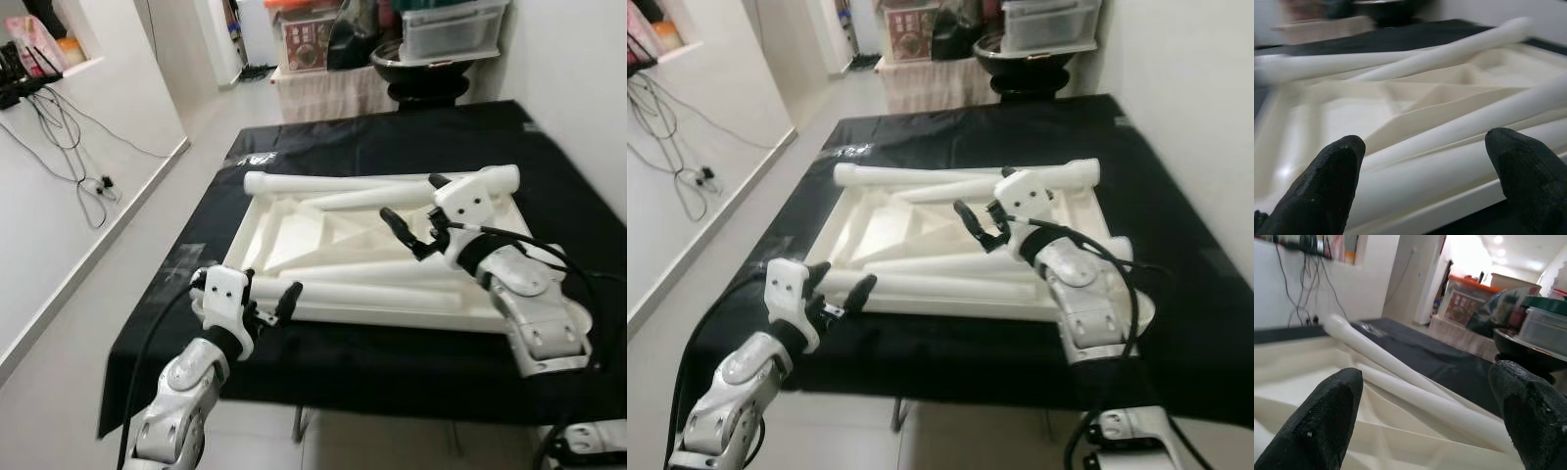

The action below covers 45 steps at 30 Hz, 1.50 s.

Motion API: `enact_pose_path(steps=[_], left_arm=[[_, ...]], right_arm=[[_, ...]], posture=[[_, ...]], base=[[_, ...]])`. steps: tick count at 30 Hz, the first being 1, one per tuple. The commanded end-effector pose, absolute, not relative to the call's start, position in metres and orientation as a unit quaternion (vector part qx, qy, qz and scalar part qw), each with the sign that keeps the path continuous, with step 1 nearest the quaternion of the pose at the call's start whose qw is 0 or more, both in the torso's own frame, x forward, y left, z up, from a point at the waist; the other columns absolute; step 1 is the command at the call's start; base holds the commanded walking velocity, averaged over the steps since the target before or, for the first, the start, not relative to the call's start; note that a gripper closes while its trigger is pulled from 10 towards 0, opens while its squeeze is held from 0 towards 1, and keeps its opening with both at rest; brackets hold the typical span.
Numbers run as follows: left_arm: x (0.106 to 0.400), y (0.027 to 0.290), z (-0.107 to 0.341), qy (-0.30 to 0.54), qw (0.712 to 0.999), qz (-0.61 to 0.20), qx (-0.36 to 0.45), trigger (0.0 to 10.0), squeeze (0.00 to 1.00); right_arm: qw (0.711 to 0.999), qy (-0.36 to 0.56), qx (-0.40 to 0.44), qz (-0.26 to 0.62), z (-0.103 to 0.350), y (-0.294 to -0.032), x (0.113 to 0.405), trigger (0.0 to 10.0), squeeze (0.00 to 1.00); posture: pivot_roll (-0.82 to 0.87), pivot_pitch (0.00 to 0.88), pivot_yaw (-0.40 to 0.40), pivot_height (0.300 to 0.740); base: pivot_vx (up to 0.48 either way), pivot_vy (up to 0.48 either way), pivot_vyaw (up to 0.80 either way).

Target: Building children table

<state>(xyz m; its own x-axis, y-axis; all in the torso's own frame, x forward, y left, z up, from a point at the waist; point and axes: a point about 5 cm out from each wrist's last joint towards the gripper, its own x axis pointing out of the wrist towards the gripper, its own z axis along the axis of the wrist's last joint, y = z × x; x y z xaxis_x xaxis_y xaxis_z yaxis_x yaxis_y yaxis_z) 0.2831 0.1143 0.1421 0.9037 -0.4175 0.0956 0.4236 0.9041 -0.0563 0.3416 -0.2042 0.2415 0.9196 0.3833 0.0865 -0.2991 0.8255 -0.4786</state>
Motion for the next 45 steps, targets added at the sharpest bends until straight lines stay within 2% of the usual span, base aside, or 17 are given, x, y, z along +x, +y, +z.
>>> enact_pose_path(steps=[1, 5, 10, 13, 18, 19, 20, 21, 22, 25, 31, 37, 38, 45], left_arm=[[0.281, 0.122, 0.137, -0.027, 0.978, -0.206, -0.034, 10.0, 0.0], [0.281, 0.12, 0.136, -0.023, 0.977, -0.209, -0.037, 10.0, 0.0], [0.281, 0.119, 0.134, -0.016, 0.977, -0.209, -0.039, 10.0, 0.0], [0.282, 0.12, 0.134, -0.016, 0.979, -0.199, -0.041, 10.0, 0.0], [0.282, 0.121, 0.135, -0.02, 0.98, -0.196, -0.038, 10.0, 0.0], [0.281, 0.119, 0.135, -0.018, 0.978, -0.204, -0.038, 10.0, 0.0], [0.281, 0.119, 0.135, -0.018, 0.978, -0.204, -0.038, 10.0, 0.0], [0.279, 0.119, 0.134, -0.015, 0.977, -0.207, -0.04, 10.0, 0.0], [0.279, 0.119, 0.134, -0.015, 0.977, -0.207, -0.04, 10.0, 0.0], [0.277, 0.117, 0.133, -0.008, 0.975, -0.217, -0.05, 10.0, 0.0], [0.277, 0.114, 0.13, 0.006, 0.973, -0.223, -0.055, 10.0, 0.0], [0.275, 0.108, 0.126, 0.027, 0.965, -0.258, -0.049, 10.0, 0.0], [0.273, 0.106, 0.124, 0.032, 0.96, -0.273, -0.045, 10.0, 0.0], [0.263, 0.097, 0.118, 0.055, 0.938, -0.34, -0.028, 10.0, 0.0]], right_arm=[[0.945, -0.105, -0.231, 0.206, 0.251, -0.191, 0.34, 10.0, 0.0], [0.948, -0.096, -0.226, 0.202, 0.259, -0.198, 0.34, 10.0, 0.0], [0.921, -0.044, -0.272, 0.275, 0.249, -0.196, 0.328, 10.0, 0.0], [0.894, -0.001, -0.302, 0.332, 0.247, -0.193, 0.32, 10.0, 0.0], [0.866, 0.045, -0.34, 0.364, 0.246, -0.193, 0.316, 10.0, 0.0], [0.849, 0.062, -0.358, 0.383, 0.243, -0.192, 0.312, 10.0, 0.0], [0.849, 0.062, -0.358, 0.383, 0.243, -0.192, 0.312, 10.0, 0.0], [0.832, 0.084, -0.374, 0.4, 0.241, -0.192, 0.308, 10.0, 0.0], [0.832, 0.084, -0.374, 0.4, 0.241, -0.192, 0.308, 10.0, 0.0], [0.797, 0.133, -0.406, 0.427, 0.239, -0.194, 0.303, 10.0, 0.0], [0.786, 0.171, -0.413, 0.428, 0.239, -0.189, 0.311, 10.0, 0.0], [0.805, 0.231, -0.405, 0.367, 0.238, -0.19, 0.335, 10.0, 0.0], [0.799, 0.265, -0.407, 0.355, 0.237, -0.196, 0.336, 10.0, 0.0], [0.764, 0.312, -0.395, 0.404, 0.246, -0.203, 0.327, 10.0, 0.0]], posture=[[-0.07, 0.039, 0.085, 0.74], [-0.07, 0.037, 0.083, 0.74], [-0.08, 0.033, 0.083, 0.74], [-0.08, 0.036, 0.079, 0.74], [-0.08, 0.042, 0.077, 0.74], [-0.08, 0.044, 0.074, 0.74], [-0.08, 0.044, 0.074, 0.74], [-0.08, 0.047, 0.074, 0.74], [-0.08, 0.047, 0.074, 0.74], [-0.08, 0.052, 0.074, 0.74], [-0.09, 0.063, 0.072, 0.74], [-0.09, 0.072, 0.07, 0.74], [-0.09, 0.076, 0.068, 0.74], [-0.09, 0.081, 0.061, 0.74]], base=[[0.259, 0.0, 0.0], [0.259, 0.0, 0.0], [0.0, 0.0, 0.0], [0.0, 0.0, 0.0], [0.0, 0.0, 0.0], [0.0, -0.431, 0.0], [0.0, -0.431, 0.0], [0.0, -0.431, 0.0], [0.0, -0.431, 0.0], [0.0, -0.43, 0.0], [0.0, -0.218, 0.0], [0.0, 0.0, 0.0], [0.0, 0.0, 0.0], [0.0, 0.0, 0.0]])
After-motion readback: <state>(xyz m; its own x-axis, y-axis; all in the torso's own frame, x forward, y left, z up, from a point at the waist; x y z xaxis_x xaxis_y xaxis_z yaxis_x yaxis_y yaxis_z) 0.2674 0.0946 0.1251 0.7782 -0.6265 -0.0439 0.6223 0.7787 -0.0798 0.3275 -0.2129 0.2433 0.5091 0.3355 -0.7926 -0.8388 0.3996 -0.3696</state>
